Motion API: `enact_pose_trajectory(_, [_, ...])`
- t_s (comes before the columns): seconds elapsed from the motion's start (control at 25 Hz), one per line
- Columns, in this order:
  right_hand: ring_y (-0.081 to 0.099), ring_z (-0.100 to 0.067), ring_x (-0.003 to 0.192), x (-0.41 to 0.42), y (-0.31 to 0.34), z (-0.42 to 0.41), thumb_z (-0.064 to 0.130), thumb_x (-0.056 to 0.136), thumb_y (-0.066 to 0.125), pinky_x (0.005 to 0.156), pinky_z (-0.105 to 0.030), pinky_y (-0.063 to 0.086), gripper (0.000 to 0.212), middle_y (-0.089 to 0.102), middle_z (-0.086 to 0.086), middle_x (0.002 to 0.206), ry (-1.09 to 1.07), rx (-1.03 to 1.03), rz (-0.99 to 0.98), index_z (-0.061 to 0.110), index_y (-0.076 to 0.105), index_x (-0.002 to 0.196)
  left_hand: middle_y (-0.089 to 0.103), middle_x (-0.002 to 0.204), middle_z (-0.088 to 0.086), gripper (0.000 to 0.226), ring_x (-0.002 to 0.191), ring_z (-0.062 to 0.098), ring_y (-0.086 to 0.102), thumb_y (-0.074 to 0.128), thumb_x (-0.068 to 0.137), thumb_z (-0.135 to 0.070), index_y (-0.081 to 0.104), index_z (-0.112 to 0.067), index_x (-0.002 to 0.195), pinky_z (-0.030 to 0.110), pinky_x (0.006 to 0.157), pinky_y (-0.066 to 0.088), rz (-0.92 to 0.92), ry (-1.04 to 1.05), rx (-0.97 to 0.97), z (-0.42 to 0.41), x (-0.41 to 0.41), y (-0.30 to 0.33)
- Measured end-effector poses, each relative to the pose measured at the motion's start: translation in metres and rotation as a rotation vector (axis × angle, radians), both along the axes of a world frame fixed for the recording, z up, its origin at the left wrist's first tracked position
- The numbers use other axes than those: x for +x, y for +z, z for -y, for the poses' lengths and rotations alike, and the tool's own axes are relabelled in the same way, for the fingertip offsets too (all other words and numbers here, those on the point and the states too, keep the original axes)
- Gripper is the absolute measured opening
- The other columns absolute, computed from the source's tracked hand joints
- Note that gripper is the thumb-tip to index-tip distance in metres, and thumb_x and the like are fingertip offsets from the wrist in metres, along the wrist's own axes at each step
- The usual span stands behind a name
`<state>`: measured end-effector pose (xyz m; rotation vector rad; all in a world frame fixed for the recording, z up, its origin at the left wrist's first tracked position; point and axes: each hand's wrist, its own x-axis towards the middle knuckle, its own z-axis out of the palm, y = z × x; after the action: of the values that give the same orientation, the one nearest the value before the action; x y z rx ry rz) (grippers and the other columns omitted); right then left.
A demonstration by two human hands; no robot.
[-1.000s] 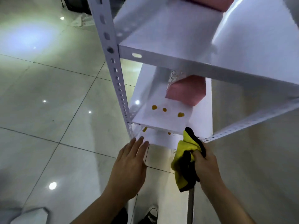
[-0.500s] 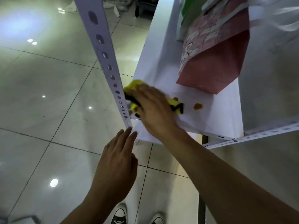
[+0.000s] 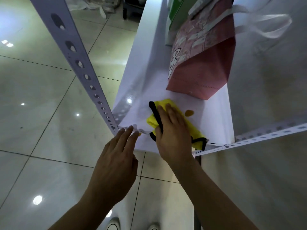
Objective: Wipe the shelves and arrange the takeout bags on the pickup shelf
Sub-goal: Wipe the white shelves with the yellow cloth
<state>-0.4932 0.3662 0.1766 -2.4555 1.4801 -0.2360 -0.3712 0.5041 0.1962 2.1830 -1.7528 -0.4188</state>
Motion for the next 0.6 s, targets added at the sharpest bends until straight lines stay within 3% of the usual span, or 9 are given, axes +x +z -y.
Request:
enact_pose_trajectory(0.28, [0.019, -0.020, 0.154, -0.040, -0.003, 0.038, 0.046, 0.107, 0.035, 0.121, -0.034, 0.019, 0.058, 0.028, 0.001, 0.164, -0.182, -0.028, -0.148, 0.030, 0.020, 0.161, 0.029, 0.161, 0.015, 0.073, 0.148, 0.034, 0.029, 0.066, 0.086, -0.009, 0.036, -0.009, 0.152, 0.048, 0.117, 0.032, 0.041, -0.014, 0.033, 0.023, 0.009, -0.020])
enact_pose_trajectory(0.44, [0.040, -0.032, 0.141, -0.050, -0.003, 0.002, 0.020, 0.097, 0.058, 0.116, -0.045, 0.033, 0.061, 0.049, -0.009, 0.148, -0.141, -0.049, 0.040, 0.020, 0.040, 0.155, 0.009, 0.166, 0.008, 0.087, 0.154, 0.027, 0.010, 0.065, 0.085, -0.009, 0.018, -0.013, 0.158, 0.040, 0.122, 0.021, 0.020, -0.052, 0.084, 0.014, 0.015, -0.027])
enact_pose_trajectory(0.52, [0.041, -0.029, 0.142, -0.069, -0.002, -0.012, 0.021, 0.093, 0.066, 0.115, -0.045, 0.037, 0.065, 0.049, -0.005, 0.149, -0.065, -0.017, 0.061, 0.022, 0.042, 0.154, 0.003, 0.166, 0.009, 0.090, 0.154, 0.027, 0.003, 0.064, 0.086, -0.012, 0.011, -0.013, 0.158, 0.042, 0.123, 0.018, 0.014, -0.069, 0.091, 0.013, 0.015, -0.028])
enact_pose_trajectory(0.6, [0.042, -0.026, 0.142, -0.073, -0.002, 0.009, 0.029, 0.097, 0.061, 0.111, -0.043, 0.040, 0.059, 0.047, -0.002, 0.150, -0.051, 0.027, 0.102, 0.027, 0.043, 0.153, -0.003, 0.166, 0.010, 0.090, 0.154, 0.028, -0.003, 0.061, 0.089, -0.016, 0.005, -0.013, 0.158, 0.043, 0.124, 0.016, 0.018, -0.079, 0.094, 0.014, 0.014, -0.029])
